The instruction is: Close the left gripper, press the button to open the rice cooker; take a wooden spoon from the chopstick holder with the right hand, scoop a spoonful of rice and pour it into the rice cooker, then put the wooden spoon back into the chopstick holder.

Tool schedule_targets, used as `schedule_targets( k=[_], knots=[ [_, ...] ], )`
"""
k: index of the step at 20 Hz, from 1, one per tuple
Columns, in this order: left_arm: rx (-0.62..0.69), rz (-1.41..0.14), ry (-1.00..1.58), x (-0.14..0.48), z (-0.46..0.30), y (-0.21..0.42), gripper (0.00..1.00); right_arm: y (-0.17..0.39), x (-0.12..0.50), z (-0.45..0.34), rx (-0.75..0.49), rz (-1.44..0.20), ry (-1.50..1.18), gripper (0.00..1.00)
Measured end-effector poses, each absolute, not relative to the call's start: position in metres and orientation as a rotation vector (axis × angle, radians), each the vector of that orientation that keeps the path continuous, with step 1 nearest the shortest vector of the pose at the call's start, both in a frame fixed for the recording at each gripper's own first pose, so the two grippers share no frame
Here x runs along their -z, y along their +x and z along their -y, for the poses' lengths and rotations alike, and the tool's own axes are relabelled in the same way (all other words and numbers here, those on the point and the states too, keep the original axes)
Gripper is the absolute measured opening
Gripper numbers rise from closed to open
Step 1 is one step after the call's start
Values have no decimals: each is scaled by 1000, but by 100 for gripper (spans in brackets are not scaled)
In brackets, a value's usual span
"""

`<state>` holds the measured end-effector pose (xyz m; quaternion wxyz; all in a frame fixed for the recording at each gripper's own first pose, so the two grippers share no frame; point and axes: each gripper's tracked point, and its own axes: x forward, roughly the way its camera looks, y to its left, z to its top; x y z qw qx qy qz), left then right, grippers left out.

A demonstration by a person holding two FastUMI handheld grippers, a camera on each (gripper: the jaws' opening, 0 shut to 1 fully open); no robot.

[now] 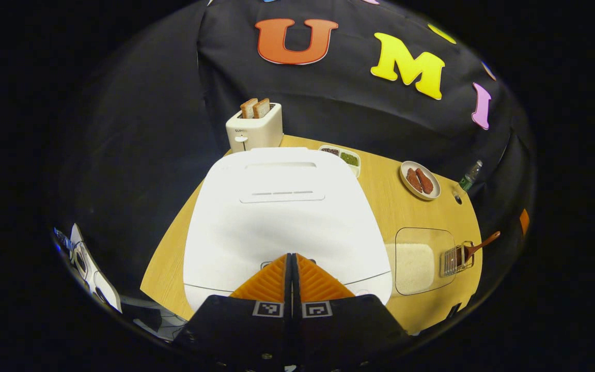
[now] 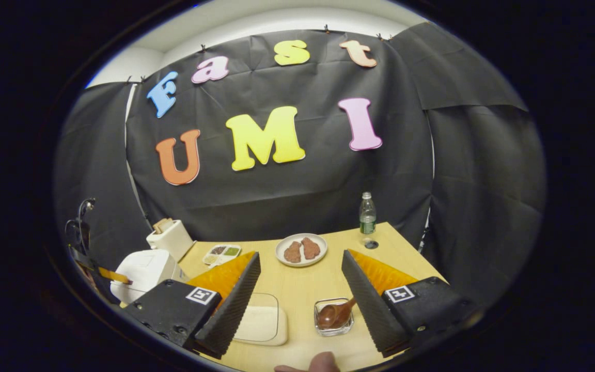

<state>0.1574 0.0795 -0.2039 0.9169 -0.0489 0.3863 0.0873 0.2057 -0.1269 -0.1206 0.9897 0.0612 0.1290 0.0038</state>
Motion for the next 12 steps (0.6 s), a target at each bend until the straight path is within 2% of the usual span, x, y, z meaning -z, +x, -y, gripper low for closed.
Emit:
schedule_targets(
  k=[5, 11, 12],
  knots=[
    [-234, -495, -103, 108, -87, 192, 1, 206, 105, 124, -31, -223, 135, 100],
    [-277, -294, -110, 63, -90, 226, 0, 194, 90, 142, 0, -189, 94, 100],
    [-279, -266, -96, 56, -88, 226, 4, 191, 91, 144, 0, -192, 94, 99]
  ],
)
